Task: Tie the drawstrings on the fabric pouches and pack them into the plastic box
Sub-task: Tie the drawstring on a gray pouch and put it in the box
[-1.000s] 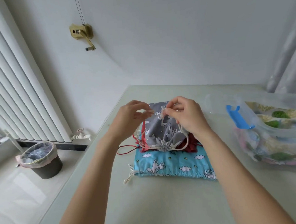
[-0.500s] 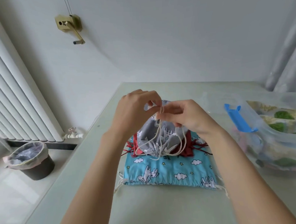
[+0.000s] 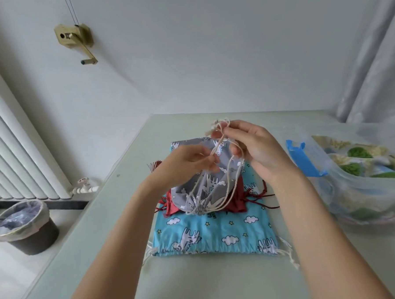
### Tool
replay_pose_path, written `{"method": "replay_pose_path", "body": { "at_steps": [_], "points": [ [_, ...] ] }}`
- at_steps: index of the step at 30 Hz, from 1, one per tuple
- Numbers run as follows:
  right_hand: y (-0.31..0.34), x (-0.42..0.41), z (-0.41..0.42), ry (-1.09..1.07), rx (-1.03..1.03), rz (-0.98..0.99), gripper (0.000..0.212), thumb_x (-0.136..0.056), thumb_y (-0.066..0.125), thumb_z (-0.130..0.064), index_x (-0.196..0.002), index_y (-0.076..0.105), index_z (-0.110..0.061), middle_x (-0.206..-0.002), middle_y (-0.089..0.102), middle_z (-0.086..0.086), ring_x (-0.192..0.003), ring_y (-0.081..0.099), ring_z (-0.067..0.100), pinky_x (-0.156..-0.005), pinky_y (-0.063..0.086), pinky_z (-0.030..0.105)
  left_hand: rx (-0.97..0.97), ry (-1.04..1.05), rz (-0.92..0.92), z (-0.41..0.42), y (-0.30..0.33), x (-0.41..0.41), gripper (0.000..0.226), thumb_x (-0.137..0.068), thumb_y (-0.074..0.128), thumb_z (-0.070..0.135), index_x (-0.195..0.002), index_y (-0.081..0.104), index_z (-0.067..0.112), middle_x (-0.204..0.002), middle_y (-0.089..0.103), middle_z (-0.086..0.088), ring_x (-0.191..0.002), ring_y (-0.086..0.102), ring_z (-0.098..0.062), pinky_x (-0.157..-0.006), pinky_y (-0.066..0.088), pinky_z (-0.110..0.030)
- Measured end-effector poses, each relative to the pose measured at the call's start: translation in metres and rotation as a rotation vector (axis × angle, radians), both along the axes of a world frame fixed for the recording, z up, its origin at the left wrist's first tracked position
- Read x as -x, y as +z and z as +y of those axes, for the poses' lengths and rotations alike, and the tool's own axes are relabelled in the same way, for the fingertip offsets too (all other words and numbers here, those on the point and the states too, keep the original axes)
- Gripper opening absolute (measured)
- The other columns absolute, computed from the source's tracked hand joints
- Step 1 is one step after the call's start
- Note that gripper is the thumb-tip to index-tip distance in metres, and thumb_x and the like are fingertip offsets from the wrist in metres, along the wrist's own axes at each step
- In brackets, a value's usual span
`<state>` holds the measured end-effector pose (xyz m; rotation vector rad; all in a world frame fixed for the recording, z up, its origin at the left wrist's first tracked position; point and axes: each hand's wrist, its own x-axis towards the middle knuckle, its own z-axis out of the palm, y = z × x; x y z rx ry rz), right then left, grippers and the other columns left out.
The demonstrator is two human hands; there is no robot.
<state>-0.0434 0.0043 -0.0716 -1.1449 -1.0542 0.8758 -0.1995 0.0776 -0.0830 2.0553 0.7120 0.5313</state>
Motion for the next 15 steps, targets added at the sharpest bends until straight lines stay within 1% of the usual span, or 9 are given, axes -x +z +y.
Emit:
{"method": "replay_pose_path", "body": {
  "at_steps": [1,3,5,6,8,9,11,13,15],
  "points": [
    [0.001,-0.003,-0.002,0.041,-0.014,-0.018,0.014,-0.092,0.054,-0.010,-0.090,0.066,-0.017,-0.084,0.065,0.005,-0.052,0.046,0.005,-0.048,0.035,0.014,0.079,-0.023,-0.069,0.001,0.000,0.001,0.014,-0.095,0.052,0.016,-0.091,0.062,0.008,-0.080,0.067,0.000,-0.078,0.068,-0.008,-0.087,0.050,-0.031],
    [0.002,-0.008,-0.005,0.113,-0.028,-0.164,0.015,-0.092,0.054,-0.011,-0.087,0.066,-0.018,-0.091,0.062,0.007,-0.060,0.046,0.007,-0.055,0.036,0.014,0.222,0.003,-0.231,0.003,0.004,0.004,0.018,-0.097,0.045,0.009,-0.087,0.059,0.007,-0.072,0.062,0.000,-0.073,0.067,-0.011,-0.086,0.052,-0.033],
    [0.001,-0.009,-0.006,0.091,-0.029,-0.373,0.014,-0.089,0.057,-0.009,-0.086,0.066,-0.019,-0.099,0.060,0.004,-0.066,0.050,0.009,-0.063,0.040,0.014,0.349,0.024,-0.368,0.007,0.008,0.008,0.025,-0.097,0.038,0.005,-0.085,0.060,0.008,-0.071,0.064,0.000,-0.070,0.067,-0.014,-0.078,0.055,-0.031],
    [0.001,-0.008,-0.004,0.038,-0.046,-0.441,0.014,-0.087,0.060,-0.007,-0.086,0.066,-0.020,-0.102,0.057,0.002,-0.069,0.053,0.009,-0.067,0.043,0.013,0.389,0.006,-0.413,0.007,0.009,0.009,0.031,-0.095,0.034,0.002,-0.084,0.062,0.009,-0.076,0.067,-0.003,-0.071,0.067,-0.016,-0.073,0.055,-0.030],
    [-0.001,-0.005,0.001,-0.081,-0.106,-0.514,0.019,-0.083,0.066,-0.006,-0.082,0.067,-0.025,-0.100,0.055,-0.001,-0.076,0.058,0.013,-0.077,0.048,0.017,0.396,-0.031,-0.449,0.004,0.011,0.011,0.039,-0.092,0.030,-0.006,-0.084,0.065,0.010,-0.090,0.071,-0.007,-0.075,0.068,-0.018,-0.064,0.056,-0.025],
    [-0.002,-0.004,0.003,-0.123,-0.135,-0.540,0.023,-0.081,0.068,-0.006,-0.080,0.067,-0.028,-0.096,0.056,-0.003,-0.079,0.060,0.018,-0.080,0.050,0.021,0.376,-0.032,-0.459,0.003,0.010,0.010,0.040,-0.092,0.031,-0.009,-0.085,0.066,0.010,-0.096,0.071,-0.005,-0.074,0.069,-0.017,-0.061,0.056,-0.022],
    [-0.004,-0.003,0.005,-0.161,-0.188,-0.561,0.027,-0.080,0.070,-0.006,-0.079,0.067,-0.032,-0.091,0.059,-0.003,-0.084,0.062,0.023,-0.083,0.052,0.027,0.381,-0.031,-0.485,0.000,0.008,0.009,0.031,-0.091,0.040,-0.013,-0.091,0.061,0.010,-0.103,0.067,-0.006,-0.069,0.069,-0.014,-0.053,0.053,-0.018],
    [-0.004,-0.003,0.005,-0.169,-0.228,-0.559,0.025,-0.080,0.069,-0.004,-0.082,0.069,-0.029,-0.090,0.060,-0.004,-0.084,0.063,0.020,-0.083,0.053,0.026,0.434,-0.021,-0.483,-0.001,0.005,0.006,0.020,-0.089,0.051,-0.008,-0.100,0.052,0.010,-0.113,0.062,-0.012,-0.063,0.068,-0.014,-0.048,0.050,-0.016],
    [-0.004,-0.001,0.005,-0.154,-0.245,-0.559,0.019,-0.080,0.070,-0.004,-0.087,0.071,-0.022,-0.091,0.060,-0.005,-0.082,0.063,0.013,-0.083,0.052,0.023,0.394,0.020,-0.412,0.001,0.002,0.004,0.026,-0.088,0.057,0.000,-0.112,0.051,0.007,-0.118,0.061,-0.012,-0.058,0.065,-0.013,-0.050,0.050,-0.016]
  ]
}}
